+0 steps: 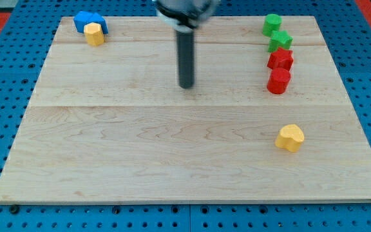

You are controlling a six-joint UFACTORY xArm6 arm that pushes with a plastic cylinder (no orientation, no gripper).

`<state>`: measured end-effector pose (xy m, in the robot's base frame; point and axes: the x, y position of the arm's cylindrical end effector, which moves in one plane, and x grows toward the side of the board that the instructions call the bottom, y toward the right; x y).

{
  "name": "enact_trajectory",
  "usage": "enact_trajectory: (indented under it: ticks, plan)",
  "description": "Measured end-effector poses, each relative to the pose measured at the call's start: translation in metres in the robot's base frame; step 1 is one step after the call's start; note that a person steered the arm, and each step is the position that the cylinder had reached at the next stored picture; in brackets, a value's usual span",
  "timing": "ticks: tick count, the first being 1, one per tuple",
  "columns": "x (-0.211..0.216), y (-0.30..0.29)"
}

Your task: Move the yellow heart to the bottom left of the yellow hexagon

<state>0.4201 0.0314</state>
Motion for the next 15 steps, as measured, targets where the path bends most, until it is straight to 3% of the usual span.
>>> enact_trajectory:
  ticks: [1,2,3,4,5,7,9,10,11,12,14,15]
  plan:
    - [0.064,0.09]
    - [0.094,0.198]
    - [0.117,0.26]
    - [0.159,0.263]
    - [0.146,0.198]
    - [0.065,0.057]
    - [0.119,0.046]
    - [0.097,-0.017]
    - [0.048,-0.06]
    - [0.011,-0.082]
    - [0.039,-0.052]
    - [0.023,-0.042]
